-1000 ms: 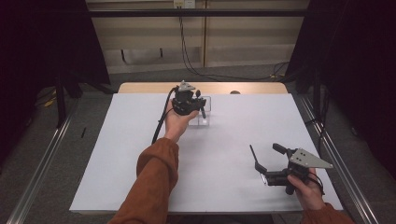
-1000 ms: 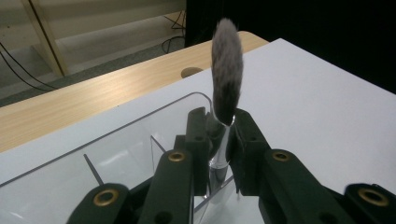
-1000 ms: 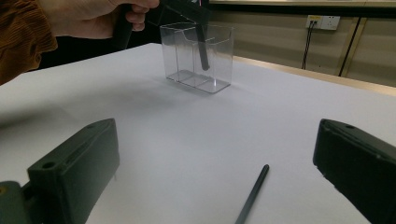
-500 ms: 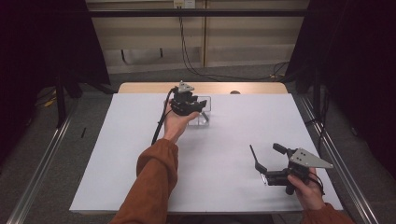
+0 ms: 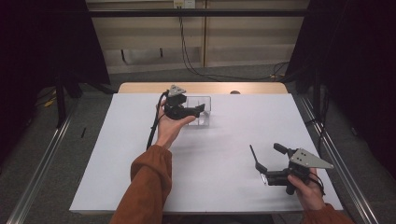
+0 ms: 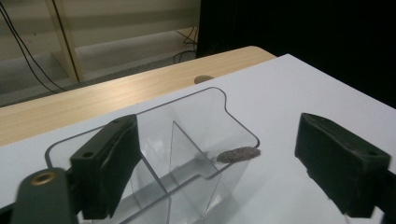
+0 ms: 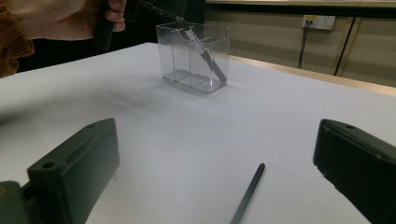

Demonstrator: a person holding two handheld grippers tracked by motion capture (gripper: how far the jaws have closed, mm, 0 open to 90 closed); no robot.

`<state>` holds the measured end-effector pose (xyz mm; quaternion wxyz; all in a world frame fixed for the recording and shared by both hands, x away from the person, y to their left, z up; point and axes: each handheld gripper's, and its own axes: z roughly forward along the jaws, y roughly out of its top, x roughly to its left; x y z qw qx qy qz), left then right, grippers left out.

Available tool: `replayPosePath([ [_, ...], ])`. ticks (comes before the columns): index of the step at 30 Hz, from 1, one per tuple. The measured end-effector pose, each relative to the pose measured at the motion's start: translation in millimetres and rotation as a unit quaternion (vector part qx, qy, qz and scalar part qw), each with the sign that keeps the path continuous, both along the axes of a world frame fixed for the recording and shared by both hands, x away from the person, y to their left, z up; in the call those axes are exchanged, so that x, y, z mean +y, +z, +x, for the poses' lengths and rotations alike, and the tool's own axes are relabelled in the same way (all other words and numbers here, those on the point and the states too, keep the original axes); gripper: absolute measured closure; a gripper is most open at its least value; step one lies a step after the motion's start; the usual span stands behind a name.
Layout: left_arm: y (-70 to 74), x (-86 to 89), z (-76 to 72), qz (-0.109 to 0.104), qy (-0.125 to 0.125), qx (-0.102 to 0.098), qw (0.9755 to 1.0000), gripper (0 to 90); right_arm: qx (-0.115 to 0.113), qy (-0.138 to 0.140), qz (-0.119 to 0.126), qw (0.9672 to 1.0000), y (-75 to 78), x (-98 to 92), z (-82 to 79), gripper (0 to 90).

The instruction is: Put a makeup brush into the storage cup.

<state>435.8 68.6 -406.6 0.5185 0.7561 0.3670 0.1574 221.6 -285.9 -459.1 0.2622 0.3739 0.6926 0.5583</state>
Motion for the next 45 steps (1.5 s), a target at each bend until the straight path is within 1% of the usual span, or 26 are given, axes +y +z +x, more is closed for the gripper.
replayPosePath([
  [1,0.9,1.9,-1.7,-0.001,-0.002,-0.002,1.0,11.2,0.0,-0.001,0.0,1.0,0.1,-0.1,-0.2,0.1],
  [2,1.3,4.3,-3.6,-0.01,-0.005,-0.004,0.9999,10.3,0.0,-0.002,-0.001,1.0,0.0,-0.3,-0.3,0.1],
  [3,1.9,7.1,-5.3,-0.013,-0.005,-0.007,0.9999,10.2,0.001,-0.003,-0.001,1.0,-0.1,-0.5,-0.3,0.1],
  [7,5.1,19.5,-11.4,-0.009,-0.003,-0.01,0.9999,6.5,0.0,-0.008,-0.002,1.0,0.0,-1.3,-0.8,0.1],
  [8,5.9,23.3,-13.3,-0.011,-0.006,-0.013,0.9998,5.7,0.001,-0.008,-0.002,1.0,0.2,-1.5,-1.2,0.1],
  [10,8.9,31.6,-18.2,-0.009,-0.004,-0.02,0.9997,5.2,0.0,-0.01,-0.002,1.0,0.3,-1.7,-1.7,0.1],
  [12,10.5,38.7,-22.4,-0.017,0.001,-0.019,0.9997,5.2,0.001,-0.011,-0.001,0.9999,0.4,-1.9,-1.8,0.1],
  [16,11.7,49.8,-32.2,-0.009,0.006,-0.03,0.9995,5.2,0.0,-0.014,-0.001,0.9999,0.5,-2.0,-1.5,0.1],
  [19,12.3,56.9,-39.8,-0.007,0.013,-0.046,0.9989,5.2,0.001,-0.017,0.0,0.9998,0.7,-2.3,-1.9,0.1],
  [20,12.6,59.0,-42.6,-0.012,0.014,-0.05,0.9986,5.2,0.001,-0.02,0.0,0.9998,0.8,-2.4,-2.0,0.1],
  [21,12.4,60.6,-44.9,-0.024,0.015,-0.053,0.9982,5.1,0.0,-0.021,-0.001,0.9998,0.7,-2.7,-1.8,0.1],
  [22,12.0,62.5,-46.7,-0.035,0.014,-0.05,0.9981,5.1,0.0,-0.021,0.0,0.9998,0.7,-2.9,-1.8,0.1],
  [24,11.3,66.2,-50.2,-0.029,0.016,-0.057,0.9978,5.1,0.0,-0.021,0.0,0.9998,0.6,-2.9,-1.6,0.1],
  [26,10.3,71.2,-53.3,-0.039,0.016,-0.055,0.9976,5.1,0.0,-0.021,0.0,0.9998,0.7,-2.8,-1.8,0.1],
  [27,9.6,73.5,-55.0,-0.041,0.018,-0.053,0.9975,5.1,0.0,-0.022,0.0,0.9998,0.8,-2.7,-1.9,0.1],
  [28,9.0,75.4,-57.2,-0.039,0.02,-0.056,0.9975,5.1,0.0,-0.022,0.001,0.9997,0.9,-2.7,-2.1,0.1],
  [30,8.1,77.2,-63.0,-0.046,0.02,-0.053,0.9974,5.1,-0.001,-0.022,0.001,0.9997,1.1,-3.0,-2.3,0.1],
  [32,8.9,78.7,-68.8,-0.038,0.017,-0.06,0.9974,5.0,0.001,-0.023,0.004,0.9997,1.0,-3.2,-2.5,0.1],
  [33,9.1,79.5,-71.7,-0.043,0.018,-0.059,0.9971,5.0,0.001,-0.023,0.002,0.9997,0.8,-3.8,-2.4,0.1],
  [35,9.7,82.1,-76.8,-0.037,0.014,-0.067,0.9969,5.0,0.001,-0.024,0.003,0.9997,0.9,-4.1,-2.7,0.1],
  [38,7.9,87.1,-84.9,-0.042,0.014,-0.065,0.9969,5.0,-0.001,-0.025,0.003,0.9997,1.0,-5.0,-3.5,0.1],
  [39,7.1,89.6,-87.4,-0.039,0.014,-0.066,0.997,5.0,-0.001,-0.026,0.003,0.9997,1.0,-5.1,-3.7,0.1],
  [41,5.5,93.3,-94.2,-0.043,0.02,-0.061,0.997,5.0,-0.001,-0.026,0.004,0.9997,1.1,-5.2,-3.7,0.1],
  [42,5.3,95.1,-97.9,-0.039,0.02,-0.062,0.9971,4.9,-0.001,-0.025,0.003,0.9997,1.1,-5.0,-3.6,0.1],
  [44,4.1,99.4,-104.3,-0.032,0.014,-0.07,0.9969,4.4,0.0,-0.024,0.001,0.9997,1.0,-4.5,-3.7,0.1],
  [45,2.9,101.7,-107.3,-0.034,0.013,-0.071,0.9968,4.4,-0.001,-0.023,0.001,0.9997,1.1,-4.3,-3.7,0.1],
])
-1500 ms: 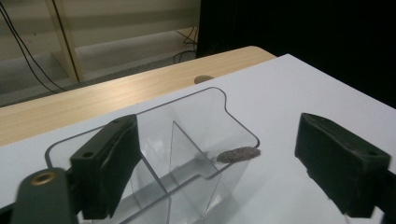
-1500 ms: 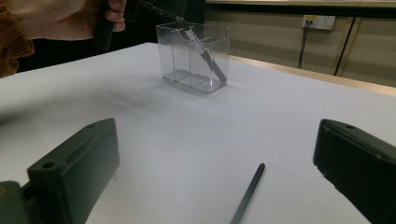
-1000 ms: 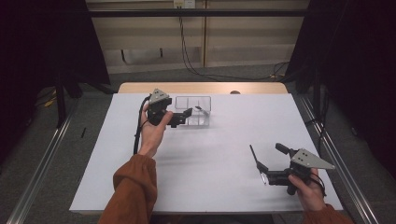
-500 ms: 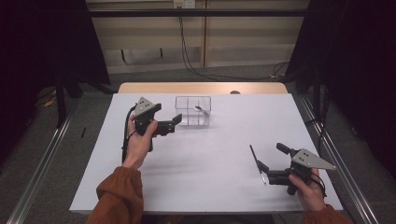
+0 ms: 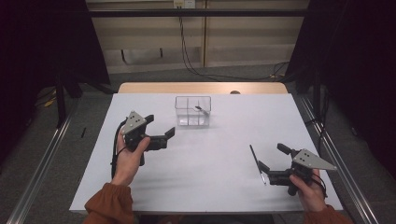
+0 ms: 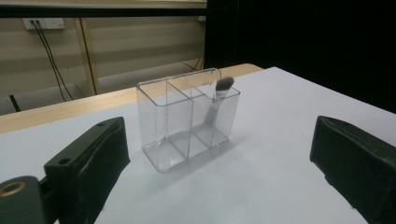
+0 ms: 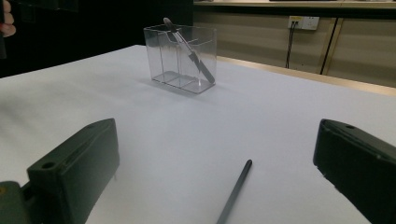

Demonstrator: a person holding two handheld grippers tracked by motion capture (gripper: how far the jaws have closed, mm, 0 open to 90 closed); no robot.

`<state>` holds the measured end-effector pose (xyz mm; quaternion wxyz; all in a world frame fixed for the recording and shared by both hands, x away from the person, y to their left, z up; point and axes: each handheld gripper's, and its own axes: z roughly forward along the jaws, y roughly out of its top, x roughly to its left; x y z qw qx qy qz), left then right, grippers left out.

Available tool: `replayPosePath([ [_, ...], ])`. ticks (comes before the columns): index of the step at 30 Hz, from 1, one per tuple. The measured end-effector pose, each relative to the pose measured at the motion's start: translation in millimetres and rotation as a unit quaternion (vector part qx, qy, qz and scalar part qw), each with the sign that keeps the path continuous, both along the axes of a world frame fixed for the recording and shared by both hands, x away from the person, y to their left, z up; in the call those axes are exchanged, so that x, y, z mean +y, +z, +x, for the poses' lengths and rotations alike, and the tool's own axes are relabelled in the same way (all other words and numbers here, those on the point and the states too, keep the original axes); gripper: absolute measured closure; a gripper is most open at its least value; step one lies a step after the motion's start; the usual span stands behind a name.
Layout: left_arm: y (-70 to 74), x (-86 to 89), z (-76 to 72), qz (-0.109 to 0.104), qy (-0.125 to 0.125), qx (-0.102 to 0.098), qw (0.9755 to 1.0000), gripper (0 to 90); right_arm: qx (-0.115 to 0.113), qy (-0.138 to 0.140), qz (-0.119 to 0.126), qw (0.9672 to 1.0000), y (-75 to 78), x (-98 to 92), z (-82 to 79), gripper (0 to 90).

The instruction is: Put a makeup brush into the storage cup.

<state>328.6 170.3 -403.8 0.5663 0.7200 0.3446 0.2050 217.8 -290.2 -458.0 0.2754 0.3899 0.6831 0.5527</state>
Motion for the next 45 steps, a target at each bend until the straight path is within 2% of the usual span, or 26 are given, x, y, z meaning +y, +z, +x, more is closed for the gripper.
replayPosePath([
  [3,-3.7,7.7,-6.1,-0.002,0.001,0.01,1.0,4.0,0.0,0.0,0.0,1.0,0.0,0.0,0.0,0.1],
  [6,-5.7,14.7,-12.8,-0.004,0.006,0.002,1.0,4.0,0.0,0.0,-0.001,1.0,0.0,-0.1,-0.3,0.1],
  [12,-13.1,26.0,-23.1,-0.009,0.024,0.003,0.9997,3.7,-0.001,0.002,-0.002,1.0,0.1,-0.2,-1.7,0.1],
  [15,-14.5,29.5,-31.4,-0.007,0.031,0.014,0.9994,3.6,0.001,-0.001,-0.001,1.0,0.1,-0.7,-2.0,0.1],
  [17,-15.6,30.8,-38.7,0.005,0.027,0.01,0.9996,3.0,0.001,0.0,0.0,1.0,0.3,-0.5,-2.5,0.1],
  [21,-19.1,36.9,-50.9,0.008,0.023,0.002,0.9997,2.6,0.0,-0.001,-0.003,1.0,0.7,0.4,-2.2,0.0],
  [23,-21.2,41.7,-56.2,0.005,0.035,0.001,0.9994,1.8,0.0,0.0,-0.004,1.0,0.6,1.0,-2.1,0.1],
  [29,-25.5,55.5,-64.7,-0.002,0.032,-0.014,0.9994,1.7,0.0,-0.003,-0.002,1.0,0.3,0.1,-1.9,0.1],
  [33,-27.7,58.3,-69.6,-0.007,0.033,-0.02,0.9993,1.8,0.0,-0.005,-0.004,1.0,0.4,-0.6,-3.6,0.0],
  [36,-27.6,58.7,-73.5,-0.002,0.029,-0.026,0.9992,2.3,0.001,-0.012,-0.001,0.9999,0.7,-2.5,-5.1,0.1],
  [40,-29.6,60.6,-79.2,-0.001,0.023,-0.021,0.9995,2.4,0.002,-0.015,-0.001,0.9999,-0.1,-4.0,-4.2,0.1],
  [45,-30.4,66.7,-87.4,-0.005,0.032,-0.017,0.9993,2.2,0.001,-0.009,-0.006,0.9999,0.2,-1.6,-5.2,0.0],
])
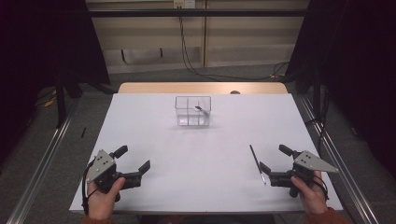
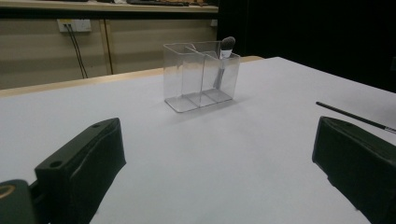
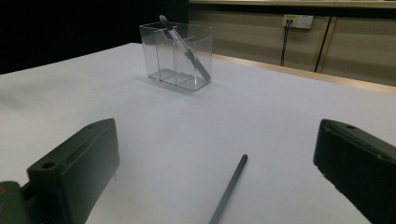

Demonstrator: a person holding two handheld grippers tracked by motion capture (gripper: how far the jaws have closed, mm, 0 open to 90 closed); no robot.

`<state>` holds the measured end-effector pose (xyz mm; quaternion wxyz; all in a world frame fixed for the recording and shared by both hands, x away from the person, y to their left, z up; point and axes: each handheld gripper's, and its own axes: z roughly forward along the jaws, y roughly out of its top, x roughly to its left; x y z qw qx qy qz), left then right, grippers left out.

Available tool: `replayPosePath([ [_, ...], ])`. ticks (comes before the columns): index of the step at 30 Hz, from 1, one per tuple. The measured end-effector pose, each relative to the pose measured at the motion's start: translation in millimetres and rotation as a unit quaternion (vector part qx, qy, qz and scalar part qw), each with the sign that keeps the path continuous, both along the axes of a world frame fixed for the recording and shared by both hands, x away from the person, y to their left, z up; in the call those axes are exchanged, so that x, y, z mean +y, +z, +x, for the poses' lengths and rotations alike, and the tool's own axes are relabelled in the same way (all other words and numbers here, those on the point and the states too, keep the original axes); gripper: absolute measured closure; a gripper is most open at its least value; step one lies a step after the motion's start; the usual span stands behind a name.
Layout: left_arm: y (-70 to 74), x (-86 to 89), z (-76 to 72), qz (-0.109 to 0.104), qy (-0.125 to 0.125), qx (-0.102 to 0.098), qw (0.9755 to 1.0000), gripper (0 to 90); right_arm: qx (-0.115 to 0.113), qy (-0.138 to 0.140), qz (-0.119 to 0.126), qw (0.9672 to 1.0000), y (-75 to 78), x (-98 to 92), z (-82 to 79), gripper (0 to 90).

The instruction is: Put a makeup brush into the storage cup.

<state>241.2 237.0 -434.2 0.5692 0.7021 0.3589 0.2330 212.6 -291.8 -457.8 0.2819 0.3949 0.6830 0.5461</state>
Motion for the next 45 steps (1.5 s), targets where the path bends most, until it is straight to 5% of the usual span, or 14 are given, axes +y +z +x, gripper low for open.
replayPosePath([
  [14,-3.5,-0.1,2.8,0.016,-0.002,0.008,0.9998,2.2,0.008,-0.004,0.021,0.9997,4.4,2.1,9.2,0.7],
  [28,-3.9,-3.0,4.1,0.015,-0.01,0.012,0.9998,2.2,0.003,0.0,0.003,1.0,14.0,11.2,28.6,3.0],
  [45,-2.5,-1.6,2.0,0.024,-0.01,0.008,0.9996,2.2,0.074,0.046,-0.018,0.996,33.5,15.1,50.6,1.9],
])
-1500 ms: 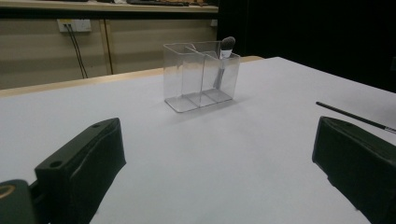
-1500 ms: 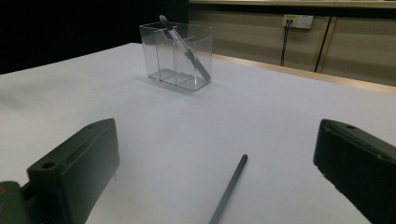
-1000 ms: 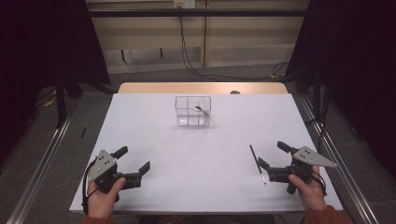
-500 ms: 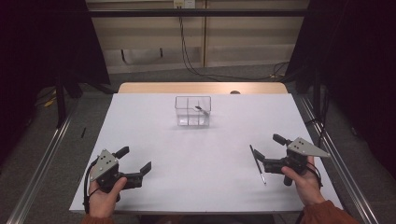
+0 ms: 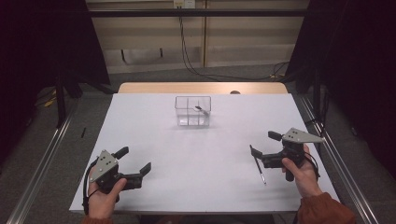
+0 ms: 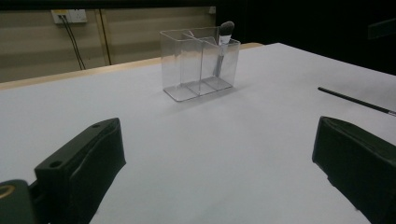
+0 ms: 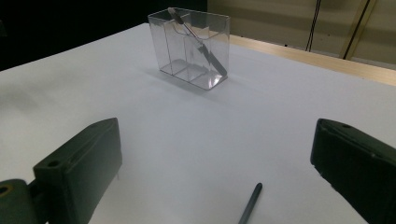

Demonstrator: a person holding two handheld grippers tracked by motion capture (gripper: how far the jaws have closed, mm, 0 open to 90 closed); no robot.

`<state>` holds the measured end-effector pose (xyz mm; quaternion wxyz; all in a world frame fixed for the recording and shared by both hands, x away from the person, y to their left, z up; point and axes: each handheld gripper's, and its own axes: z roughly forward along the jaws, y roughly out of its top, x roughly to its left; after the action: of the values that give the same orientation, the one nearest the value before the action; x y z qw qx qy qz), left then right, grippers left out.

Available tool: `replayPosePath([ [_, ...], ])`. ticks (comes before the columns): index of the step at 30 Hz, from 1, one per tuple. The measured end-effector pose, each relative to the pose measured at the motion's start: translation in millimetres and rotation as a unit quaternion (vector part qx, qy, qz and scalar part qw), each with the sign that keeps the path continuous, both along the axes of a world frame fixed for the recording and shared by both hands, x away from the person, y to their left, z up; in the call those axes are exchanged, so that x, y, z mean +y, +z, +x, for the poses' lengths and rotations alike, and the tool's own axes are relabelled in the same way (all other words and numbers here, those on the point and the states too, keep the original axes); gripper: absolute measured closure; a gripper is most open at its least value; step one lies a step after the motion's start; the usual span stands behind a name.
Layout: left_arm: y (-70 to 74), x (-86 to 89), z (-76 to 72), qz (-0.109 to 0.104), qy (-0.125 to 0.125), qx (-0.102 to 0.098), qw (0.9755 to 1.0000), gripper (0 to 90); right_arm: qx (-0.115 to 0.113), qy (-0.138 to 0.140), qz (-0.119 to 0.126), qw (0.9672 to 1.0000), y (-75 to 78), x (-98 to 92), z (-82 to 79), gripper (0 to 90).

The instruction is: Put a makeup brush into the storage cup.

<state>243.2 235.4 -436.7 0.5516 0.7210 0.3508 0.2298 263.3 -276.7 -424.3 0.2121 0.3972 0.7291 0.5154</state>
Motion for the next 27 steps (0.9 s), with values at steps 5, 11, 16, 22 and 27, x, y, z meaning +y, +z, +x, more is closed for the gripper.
replayPosePath([
  [5,0.0,-0.8,-0.8,0.004,-0.003,0.0,1.0,2.2,0.029,0.006,-0.028,0.9992,6.1,2.2,4.6,2.0],
  [11,0.5,-0.4,-3.0,0.006,-0.002,-0.002,1.0,2.2,0.078,0.024,-0.058,0.995,7.4,4.7,8.1,2.1],
  [16,0.5,0.3,-3.0,0.007,0.001,-0.003,1.0,2.3,0.124,0.03,-0.069,0.9894,7.1,4.6,10.8,2.2],
  [22,0.5,0.3,-3.1,0.007,0.0,-0.002,1.0,2.3,0.175,0.033,-0.107,0.9782,10.7,3.8,14.8,3.8],
  [27,-0.2,1.5,-2.2,0.004,0.003,0.001,1.0,2.3,0.205,0.048,-0.126,0.9695,9.8,4.5,16.8,5.8],
])
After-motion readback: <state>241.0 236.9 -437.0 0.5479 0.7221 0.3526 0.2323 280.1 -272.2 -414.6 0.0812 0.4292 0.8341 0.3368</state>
